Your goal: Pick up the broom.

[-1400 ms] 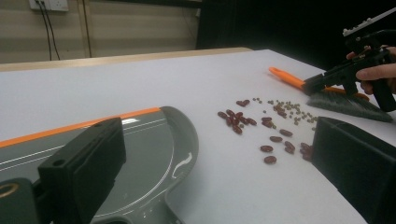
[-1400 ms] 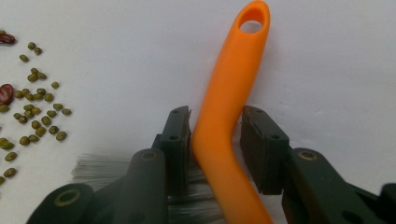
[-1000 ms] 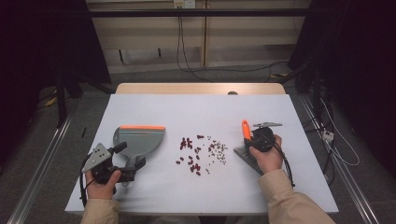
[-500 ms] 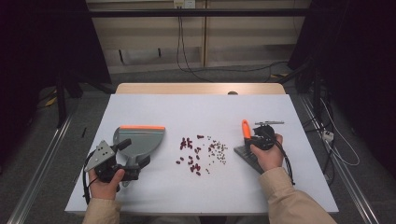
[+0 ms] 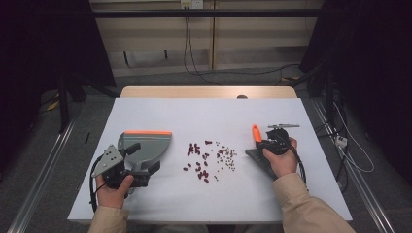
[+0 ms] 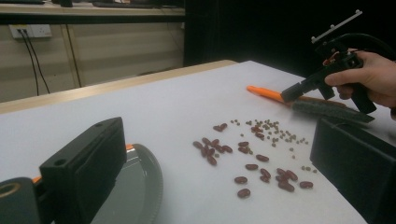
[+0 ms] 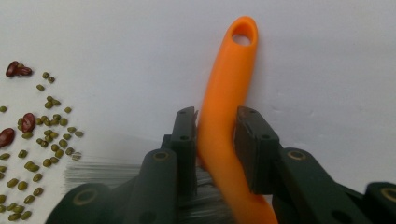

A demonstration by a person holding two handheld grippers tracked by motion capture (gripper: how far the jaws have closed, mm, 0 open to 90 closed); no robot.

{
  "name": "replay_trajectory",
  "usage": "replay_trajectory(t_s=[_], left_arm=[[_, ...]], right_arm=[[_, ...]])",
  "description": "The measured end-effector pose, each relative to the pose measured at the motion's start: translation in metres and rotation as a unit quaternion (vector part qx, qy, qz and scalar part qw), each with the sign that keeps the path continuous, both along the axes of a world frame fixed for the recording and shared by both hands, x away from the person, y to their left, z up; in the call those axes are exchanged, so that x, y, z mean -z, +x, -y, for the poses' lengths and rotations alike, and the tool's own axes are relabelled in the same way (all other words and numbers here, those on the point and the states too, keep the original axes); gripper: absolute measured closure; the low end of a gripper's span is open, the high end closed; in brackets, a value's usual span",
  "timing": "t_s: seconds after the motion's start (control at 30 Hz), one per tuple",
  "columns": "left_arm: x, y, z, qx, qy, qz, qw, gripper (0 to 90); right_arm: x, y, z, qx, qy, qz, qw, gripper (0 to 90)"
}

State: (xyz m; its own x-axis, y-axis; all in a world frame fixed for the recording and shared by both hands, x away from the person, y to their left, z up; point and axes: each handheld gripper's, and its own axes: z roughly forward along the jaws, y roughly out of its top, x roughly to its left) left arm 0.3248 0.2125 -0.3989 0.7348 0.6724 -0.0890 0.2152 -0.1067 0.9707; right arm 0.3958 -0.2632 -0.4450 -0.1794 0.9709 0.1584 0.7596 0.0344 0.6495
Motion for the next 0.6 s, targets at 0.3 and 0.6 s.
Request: replay_trajectory(t_s=[0.3, 0.6], left_arm=[[0.0, -0.001, 0.001, -0.001, 0.004, 0.0, 1.0, 3.5], [0.0, -0.001, 0.002, 0.004, 0.007, 0.0, 1.0, 3.7]], right_arm=[[0.007, 0.002, -0.004, 0.017, -0.009, -0.002, 0.9998, 60.4], [0.009, 0.015, -0.016, -0.008, -0.04, 0.017, 0.999, 69.7]])
